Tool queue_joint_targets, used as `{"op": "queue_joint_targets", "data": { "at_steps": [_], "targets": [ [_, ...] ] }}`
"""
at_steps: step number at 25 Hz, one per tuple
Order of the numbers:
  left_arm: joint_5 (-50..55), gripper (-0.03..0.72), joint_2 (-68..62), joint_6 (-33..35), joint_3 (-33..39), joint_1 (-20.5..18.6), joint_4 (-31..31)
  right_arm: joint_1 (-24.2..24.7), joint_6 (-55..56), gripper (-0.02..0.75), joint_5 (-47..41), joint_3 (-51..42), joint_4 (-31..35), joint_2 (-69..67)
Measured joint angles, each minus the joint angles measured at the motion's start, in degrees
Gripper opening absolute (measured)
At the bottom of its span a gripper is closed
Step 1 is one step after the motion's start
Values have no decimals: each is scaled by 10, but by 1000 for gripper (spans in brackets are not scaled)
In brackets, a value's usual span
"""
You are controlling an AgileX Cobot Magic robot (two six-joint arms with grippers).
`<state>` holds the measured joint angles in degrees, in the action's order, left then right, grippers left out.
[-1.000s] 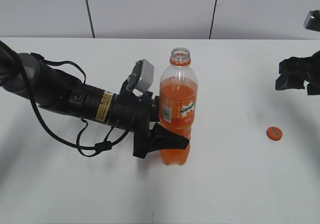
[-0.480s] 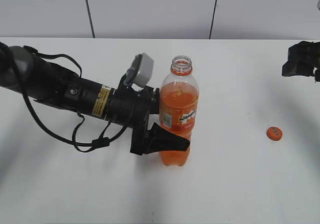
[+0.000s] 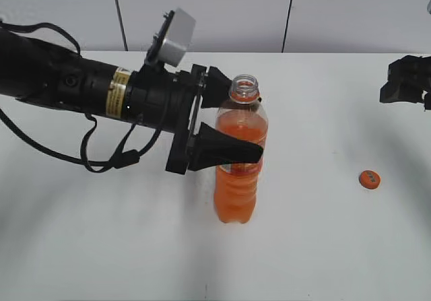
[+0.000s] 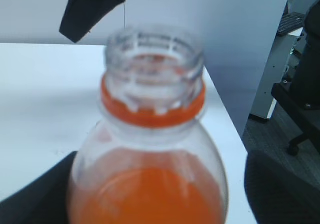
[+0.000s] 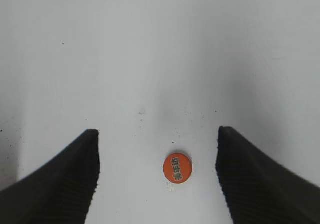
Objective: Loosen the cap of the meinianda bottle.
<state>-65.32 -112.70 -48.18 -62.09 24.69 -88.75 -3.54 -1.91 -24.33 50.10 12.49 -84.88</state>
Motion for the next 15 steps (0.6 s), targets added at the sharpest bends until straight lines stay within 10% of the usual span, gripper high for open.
{"op": "queue_joint_targets", "data": {
  "at_steps": [15],
  "targets": [
    [105, 587, 203, -79, 0, 0, 2, 0, 1, 544, -39, 8, 5, 17]
  ]
}}
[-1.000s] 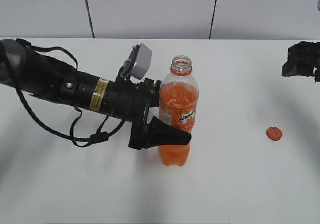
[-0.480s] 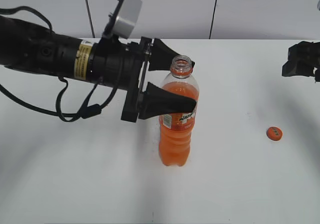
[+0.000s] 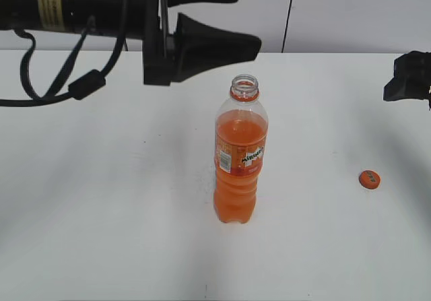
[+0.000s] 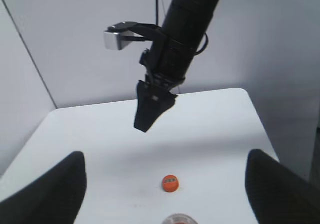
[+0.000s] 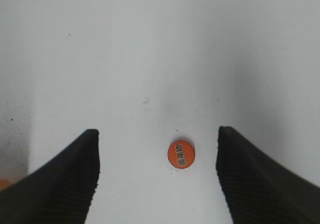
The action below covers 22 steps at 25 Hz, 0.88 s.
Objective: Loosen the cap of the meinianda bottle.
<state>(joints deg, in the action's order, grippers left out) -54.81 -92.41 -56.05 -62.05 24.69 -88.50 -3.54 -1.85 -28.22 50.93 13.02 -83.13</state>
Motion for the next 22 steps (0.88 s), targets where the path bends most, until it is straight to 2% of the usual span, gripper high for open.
{"op": "queue_joint_targets", "data": {
  "at_steps": [5, 7, 13, 15, 17, 22],
  "targets": [
    [138, 587, 66, -95, 0, 0, -2, 0, 0, 544, -22, 6, -1, 35],
    [236, 587, 86, -123, 0, 0, -5, 0, 0, 544, -37, 6, -1, 53],
    [595, 587, 103, -136, 0, 0, 16, 0, 0, 544, -105, 6, -1, 121],
    [707, 587, 95, -134, 0, -1, 54, 0, 0, 544, -126, 6, -1, 140],
    [777, 587, 85, -96, 0, -9, 143, 0, 0, 544, -146, 6, -1, 160],
    [826, 587, 79, 56, -3, -26, 370, 0, 0, 544, -166, 6, -1, 198]
  ]
}}
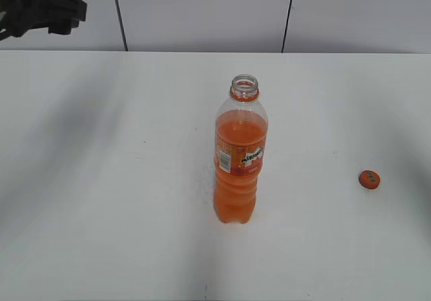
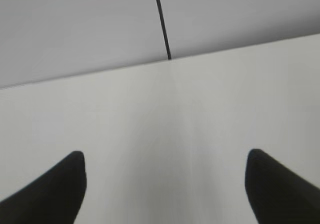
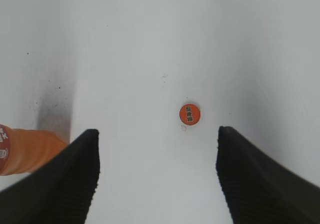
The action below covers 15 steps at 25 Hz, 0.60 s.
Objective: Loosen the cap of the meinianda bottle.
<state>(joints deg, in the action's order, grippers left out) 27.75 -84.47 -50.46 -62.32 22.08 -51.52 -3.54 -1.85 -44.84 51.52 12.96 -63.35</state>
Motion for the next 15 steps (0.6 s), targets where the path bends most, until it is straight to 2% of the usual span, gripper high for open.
{"op": "queue_joint_targets", "data": {
  "at_steps": [6, 10, 13, 15],
  "targets": [
    [116, 587, -2, 193, -53, -18, 214, 0, 1, 544, -45, 1, -3, 22],
    [222, 583, -2, 290, -89, -40, 338, 0, 1, 544, -96, 1, -19, 28],
    [291, 561, -2, 333, -108, -56, 395, 0, 1, 544, -145, 1, -32, 37],
    [333, 543, -2, 343, -112, -62, 406, 0, 1, 544, -180, 1, -43, 46]
  ]
}}
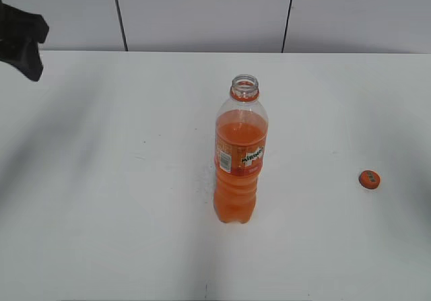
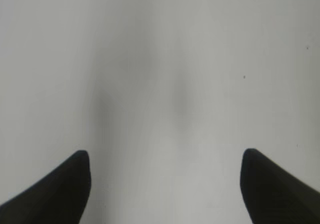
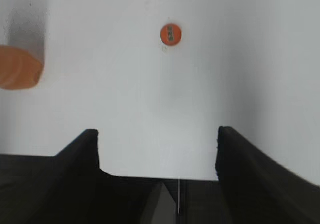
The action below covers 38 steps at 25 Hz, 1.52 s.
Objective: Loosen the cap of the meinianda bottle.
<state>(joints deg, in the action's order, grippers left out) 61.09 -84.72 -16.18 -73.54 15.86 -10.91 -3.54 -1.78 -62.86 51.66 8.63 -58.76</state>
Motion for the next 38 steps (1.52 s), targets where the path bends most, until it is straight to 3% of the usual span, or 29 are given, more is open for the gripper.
{"op": "queue_joint_targets", "data": {
  "at_steps": [5, 15, 24, 38],
  "targets": [
    [80, 508, 3, 5, 0, -5, 3, 0, 0, 544, -62, 0, -16, 30],
    [88, 468, 122, 6, 27, -5, 5, 0, 6, 544, -68, 1, -29, 167],
    [72, 457, 249, 8, 156, -5, -3, 0, 18, 544, -69, -15, -31, 293],
    [38, 436, 563, 8, 353, -5, 1, 0, 39, 544, -70, -76, -6, 439]
  ]
}}
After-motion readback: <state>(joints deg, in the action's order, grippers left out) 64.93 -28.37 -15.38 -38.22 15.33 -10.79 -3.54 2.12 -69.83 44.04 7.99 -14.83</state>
